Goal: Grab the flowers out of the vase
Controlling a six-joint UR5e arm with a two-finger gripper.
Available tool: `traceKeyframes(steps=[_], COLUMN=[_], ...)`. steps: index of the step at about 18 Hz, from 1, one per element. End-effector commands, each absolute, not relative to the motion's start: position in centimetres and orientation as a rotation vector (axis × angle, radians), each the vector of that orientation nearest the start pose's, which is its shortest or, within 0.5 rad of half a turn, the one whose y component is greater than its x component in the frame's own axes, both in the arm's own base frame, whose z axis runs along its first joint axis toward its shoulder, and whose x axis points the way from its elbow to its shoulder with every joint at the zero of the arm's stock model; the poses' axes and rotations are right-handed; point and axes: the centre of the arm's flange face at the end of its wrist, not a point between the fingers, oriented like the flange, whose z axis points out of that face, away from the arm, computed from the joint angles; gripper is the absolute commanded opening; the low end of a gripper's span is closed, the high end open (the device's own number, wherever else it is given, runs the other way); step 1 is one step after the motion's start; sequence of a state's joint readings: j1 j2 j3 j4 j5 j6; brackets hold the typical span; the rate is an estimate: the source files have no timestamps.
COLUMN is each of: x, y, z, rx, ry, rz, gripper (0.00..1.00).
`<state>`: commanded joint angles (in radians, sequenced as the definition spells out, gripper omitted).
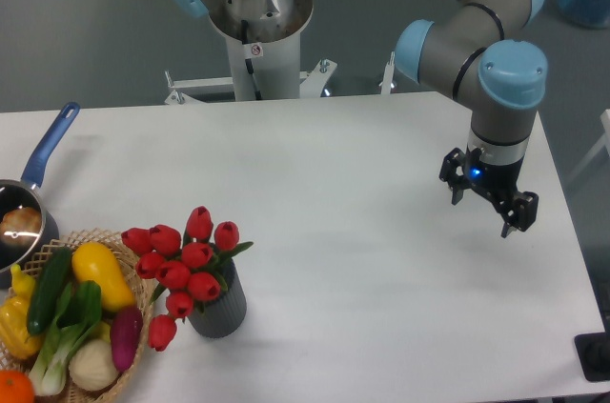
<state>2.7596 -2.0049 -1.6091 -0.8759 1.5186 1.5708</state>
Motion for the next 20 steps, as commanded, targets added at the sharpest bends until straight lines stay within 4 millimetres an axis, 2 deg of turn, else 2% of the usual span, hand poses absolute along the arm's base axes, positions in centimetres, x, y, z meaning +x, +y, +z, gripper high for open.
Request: traceKeyframes(steps=[6,8,9,11,13,15,17,20], x=[-54.7,-53.9,-53.0,-50.7,-49.3,-47.4,-46.0,-43.5], y=[36.9,37.2,37.4,37.5,37.6,39.0,39.6,41.6], z=[29.4,29.0,28.1,28.8,28.4,27.8,28.3,28.6], rx=[-2.967,-2.921,-2.871,-2.789,-2.778,-2.736,-2.667,-2.537], ry=[0.586,0.585,0.577,0.575,0.585,0.614,0.611,0.5], rz=[0.31,0.274,0.224,0.197,0.169,0.124,0.097,-0.017], gripper=[1.0,1.0,1.0,1.0,1.0,1.0,1.0,1.0])
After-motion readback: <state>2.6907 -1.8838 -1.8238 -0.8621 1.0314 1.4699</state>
